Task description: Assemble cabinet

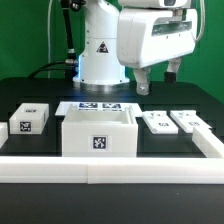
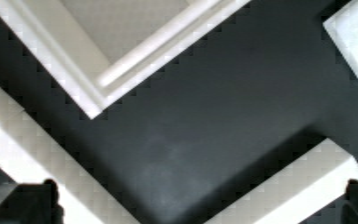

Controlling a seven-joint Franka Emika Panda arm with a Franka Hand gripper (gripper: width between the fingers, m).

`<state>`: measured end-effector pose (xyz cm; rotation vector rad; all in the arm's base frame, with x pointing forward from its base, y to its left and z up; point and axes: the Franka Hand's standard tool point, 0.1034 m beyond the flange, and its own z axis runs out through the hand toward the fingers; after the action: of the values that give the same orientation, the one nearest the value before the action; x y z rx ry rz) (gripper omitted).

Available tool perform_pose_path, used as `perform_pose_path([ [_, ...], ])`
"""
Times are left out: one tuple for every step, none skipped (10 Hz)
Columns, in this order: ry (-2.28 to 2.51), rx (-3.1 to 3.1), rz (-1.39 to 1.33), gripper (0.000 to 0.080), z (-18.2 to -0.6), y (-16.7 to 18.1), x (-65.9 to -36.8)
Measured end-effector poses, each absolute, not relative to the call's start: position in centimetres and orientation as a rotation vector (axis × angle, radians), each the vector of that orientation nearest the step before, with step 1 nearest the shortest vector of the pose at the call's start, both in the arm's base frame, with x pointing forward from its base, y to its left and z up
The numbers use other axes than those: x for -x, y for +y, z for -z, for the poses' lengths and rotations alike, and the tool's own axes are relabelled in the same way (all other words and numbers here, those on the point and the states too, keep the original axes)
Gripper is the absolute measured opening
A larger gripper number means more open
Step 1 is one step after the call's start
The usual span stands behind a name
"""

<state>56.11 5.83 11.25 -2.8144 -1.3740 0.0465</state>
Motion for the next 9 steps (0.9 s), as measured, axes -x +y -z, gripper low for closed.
perform_pose_path([
  [-1.374,2.814,-0.047,0.0799,-11.25,5.83,-56.11],
  [-1.374,2.814,-0.047,0.0799,-11.25,5.83,-56.11],
  [-1.374,2.814,-0.047,0.0799,-11.25,5.83,-56.11],
  [-1.374,2.814,-0.047,0.0799,-11.25,5.83,-56.11],
  [-1.374,2.814,-0.047,0.0799,-11.25,5.83,-56.11],
  [-1.374,2.814,-0.047,0.0799,-11.25,5.83,-56.11],
  [-1.374,2.814,-0.047,0.0799,-11.25,5.83,-56.11],
  [-1.413,2.798,-0.038,0.0799,-11.18,5.69,-56.03],
  [-1.528,2.745,-0.006,0.0799,-10.76,5.10,-55.18],
])
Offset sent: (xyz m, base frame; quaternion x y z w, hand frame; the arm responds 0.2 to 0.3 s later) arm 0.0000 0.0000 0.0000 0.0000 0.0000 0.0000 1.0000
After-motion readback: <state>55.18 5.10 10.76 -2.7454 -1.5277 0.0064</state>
